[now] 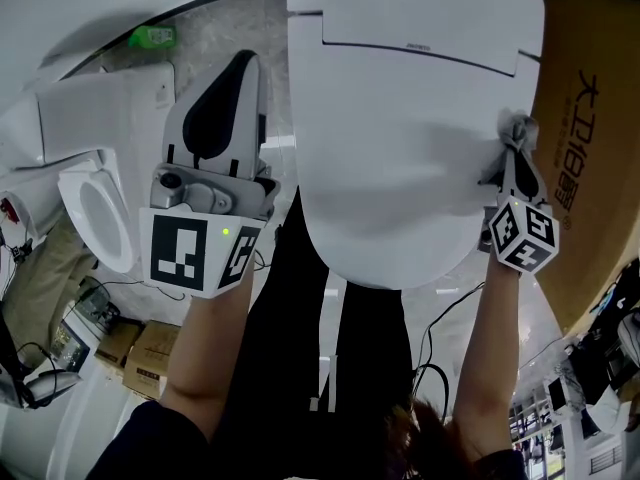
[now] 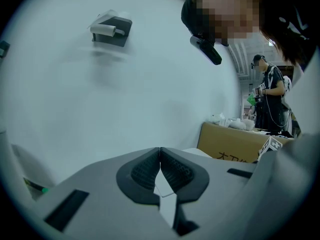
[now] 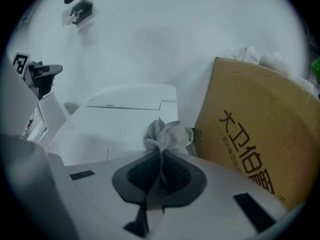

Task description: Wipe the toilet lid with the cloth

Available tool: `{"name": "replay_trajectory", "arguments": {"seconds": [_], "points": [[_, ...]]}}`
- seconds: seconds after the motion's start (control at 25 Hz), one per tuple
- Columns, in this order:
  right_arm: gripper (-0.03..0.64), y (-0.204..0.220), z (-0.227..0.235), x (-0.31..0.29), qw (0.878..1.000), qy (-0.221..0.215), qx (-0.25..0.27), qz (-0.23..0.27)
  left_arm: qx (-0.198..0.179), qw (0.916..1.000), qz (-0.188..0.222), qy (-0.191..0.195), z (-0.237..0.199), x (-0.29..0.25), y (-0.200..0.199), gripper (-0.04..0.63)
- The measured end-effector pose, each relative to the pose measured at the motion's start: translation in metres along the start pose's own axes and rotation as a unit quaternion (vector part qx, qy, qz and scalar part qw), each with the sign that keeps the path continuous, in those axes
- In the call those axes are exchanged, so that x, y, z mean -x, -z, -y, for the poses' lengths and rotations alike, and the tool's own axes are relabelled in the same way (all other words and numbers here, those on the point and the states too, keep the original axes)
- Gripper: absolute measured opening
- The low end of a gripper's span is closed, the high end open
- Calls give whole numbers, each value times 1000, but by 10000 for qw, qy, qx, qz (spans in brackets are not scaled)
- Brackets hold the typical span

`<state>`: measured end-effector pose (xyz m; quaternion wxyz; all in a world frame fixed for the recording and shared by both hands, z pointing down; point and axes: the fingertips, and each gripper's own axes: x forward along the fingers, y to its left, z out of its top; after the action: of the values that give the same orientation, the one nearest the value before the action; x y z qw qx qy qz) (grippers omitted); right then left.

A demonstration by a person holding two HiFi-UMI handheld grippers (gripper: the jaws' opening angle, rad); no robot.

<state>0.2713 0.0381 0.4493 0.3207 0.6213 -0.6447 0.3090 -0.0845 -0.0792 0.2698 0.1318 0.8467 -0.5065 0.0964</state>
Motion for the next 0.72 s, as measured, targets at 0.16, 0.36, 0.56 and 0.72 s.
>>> {"name": "replay_trajectory", "arguments": {"seconds": [0.16, 0.36, 0.56, 0.72], "points": [[34, 2, -14, 2, 10000, -47, 54, -38, 17, 10000, 8, -31, -4, 1, 1, 20], [34, 6, -47, 4, 9990, -313, 300, -43, 39, 10000, -29, -69, -10, 2, 6, 20], [34, 5, -94, 5, 9957, -678, 618, -121, 53, 9999, -29, -95, -11, 4, 7, 20], [34, 3, -125, 5, 9926, -920, 775, -133, 60, 9999, -7, -92, -10, 6, 5, 20]]}}
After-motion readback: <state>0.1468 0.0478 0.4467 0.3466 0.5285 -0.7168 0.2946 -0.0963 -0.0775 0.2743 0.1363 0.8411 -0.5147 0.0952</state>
